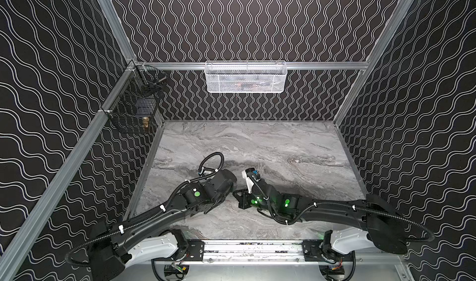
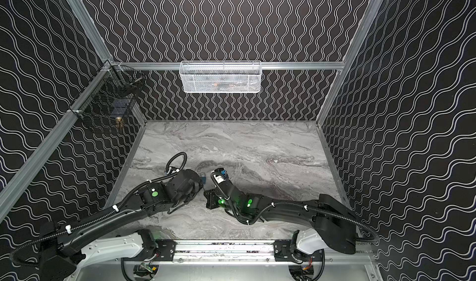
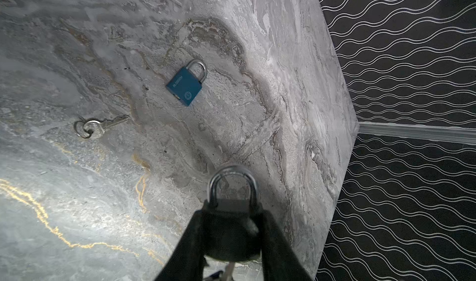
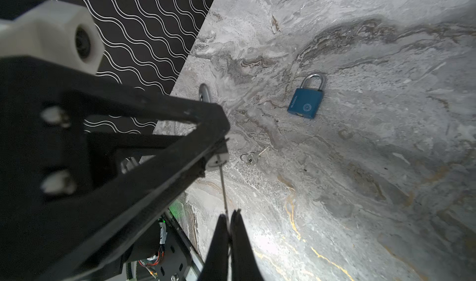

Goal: Unlock with the key

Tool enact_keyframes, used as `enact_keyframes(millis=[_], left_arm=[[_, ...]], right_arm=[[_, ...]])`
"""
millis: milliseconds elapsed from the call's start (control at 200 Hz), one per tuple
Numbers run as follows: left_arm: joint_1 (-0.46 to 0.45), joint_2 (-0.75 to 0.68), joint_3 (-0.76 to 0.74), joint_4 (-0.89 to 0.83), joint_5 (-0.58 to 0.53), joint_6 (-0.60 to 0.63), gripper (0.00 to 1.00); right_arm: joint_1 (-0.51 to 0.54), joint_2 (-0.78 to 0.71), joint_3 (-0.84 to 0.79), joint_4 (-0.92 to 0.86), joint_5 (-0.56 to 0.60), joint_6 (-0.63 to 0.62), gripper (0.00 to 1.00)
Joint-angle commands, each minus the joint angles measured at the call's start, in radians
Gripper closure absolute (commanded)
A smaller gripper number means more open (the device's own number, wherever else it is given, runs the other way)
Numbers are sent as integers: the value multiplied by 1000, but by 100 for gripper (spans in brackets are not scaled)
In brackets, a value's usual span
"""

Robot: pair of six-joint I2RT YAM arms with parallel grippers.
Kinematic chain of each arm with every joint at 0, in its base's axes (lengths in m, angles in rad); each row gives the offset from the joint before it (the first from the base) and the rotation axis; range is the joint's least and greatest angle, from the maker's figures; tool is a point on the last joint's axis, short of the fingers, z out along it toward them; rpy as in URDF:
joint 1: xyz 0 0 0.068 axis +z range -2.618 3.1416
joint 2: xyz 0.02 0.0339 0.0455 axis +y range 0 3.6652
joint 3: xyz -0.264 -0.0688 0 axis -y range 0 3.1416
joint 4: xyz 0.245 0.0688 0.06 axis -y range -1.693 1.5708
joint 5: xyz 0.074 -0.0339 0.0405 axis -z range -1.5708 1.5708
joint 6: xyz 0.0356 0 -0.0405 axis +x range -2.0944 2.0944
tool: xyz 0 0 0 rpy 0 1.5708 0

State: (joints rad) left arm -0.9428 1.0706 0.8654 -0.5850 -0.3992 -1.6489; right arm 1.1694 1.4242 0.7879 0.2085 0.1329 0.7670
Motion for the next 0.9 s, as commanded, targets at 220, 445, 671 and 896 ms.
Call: enact_keyframes(millis=[220, 445, 671, 896], left_arm=[[1, -4, -3, 32, -1, 4, 97], [1, 8, 14, 12, -17, 17, 98], [2, 9, 16, -1, -26, 23, 98], [1, 13, 27, -11, -25, 34, 99]], right_arm=[[-14, 20, 25, 29, -25, -22, 100], [-14, -6, 19, 20, -36, -47, 100], [-14, -12, 8, 6, -30, -50, 100], [-15, -4, 29, 11, -29, -63, 100]])
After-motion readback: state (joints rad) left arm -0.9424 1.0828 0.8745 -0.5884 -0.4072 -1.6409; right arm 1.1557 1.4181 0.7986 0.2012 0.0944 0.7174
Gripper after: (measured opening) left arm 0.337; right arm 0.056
